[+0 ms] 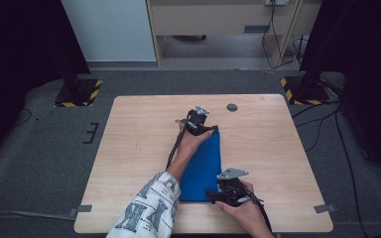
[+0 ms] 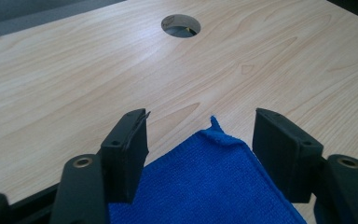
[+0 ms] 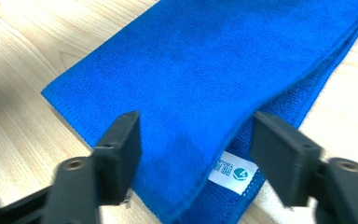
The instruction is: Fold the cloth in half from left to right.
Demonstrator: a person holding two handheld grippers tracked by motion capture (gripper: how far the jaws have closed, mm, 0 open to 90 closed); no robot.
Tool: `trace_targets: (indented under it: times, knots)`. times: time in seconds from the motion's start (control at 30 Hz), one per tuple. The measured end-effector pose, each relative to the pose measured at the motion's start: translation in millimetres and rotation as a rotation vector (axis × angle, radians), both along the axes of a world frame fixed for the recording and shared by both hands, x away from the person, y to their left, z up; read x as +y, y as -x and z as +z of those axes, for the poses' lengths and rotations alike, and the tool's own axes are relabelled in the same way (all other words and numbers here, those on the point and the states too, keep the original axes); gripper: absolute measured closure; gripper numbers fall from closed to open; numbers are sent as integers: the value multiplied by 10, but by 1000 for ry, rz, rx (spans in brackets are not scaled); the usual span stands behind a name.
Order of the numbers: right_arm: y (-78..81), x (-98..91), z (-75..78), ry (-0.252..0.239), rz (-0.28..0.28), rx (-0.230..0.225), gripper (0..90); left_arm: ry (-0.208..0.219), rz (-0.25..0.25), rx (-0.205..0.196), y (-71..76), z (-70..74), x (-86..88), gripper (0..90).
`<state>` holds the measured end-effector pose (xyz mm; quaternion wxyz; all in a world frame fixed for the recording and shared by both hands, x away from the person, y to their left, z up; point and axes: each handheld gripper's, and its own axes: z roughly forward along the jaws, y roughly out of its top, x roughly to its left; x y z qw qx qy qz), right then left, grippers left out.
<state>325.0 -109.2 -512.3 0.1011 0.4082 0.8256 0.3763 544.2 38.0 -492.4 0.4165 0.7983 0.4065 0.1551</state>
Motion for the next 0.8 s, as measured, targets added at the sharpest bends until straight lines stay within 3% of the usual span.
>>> trace_targets:
  times: [0.23, 0.37, 0.53, 0.6, 0.8]
  knots:
    - [-31, -28, -7, 8, -7, -17, 205, 16, -22, 14, 76, 93, 111, 275]
    - [-76, -75, 2, 17, -19, -37, 176, -1, -31, 5, 148, 148, 203, 238]
    - [-197, -108, 8, 17, -37, -60, 152, -39, -19, -4, 231, 206, 334, 173]
    - [-252, -122, 17, 14, -44, -67, 146, -65, 11, -9, 257, 211, 379, 129]
    - [-372, -223, 37, -6, -45, -83, 132, -67, 37, 7, 298, 234, 449, 107]
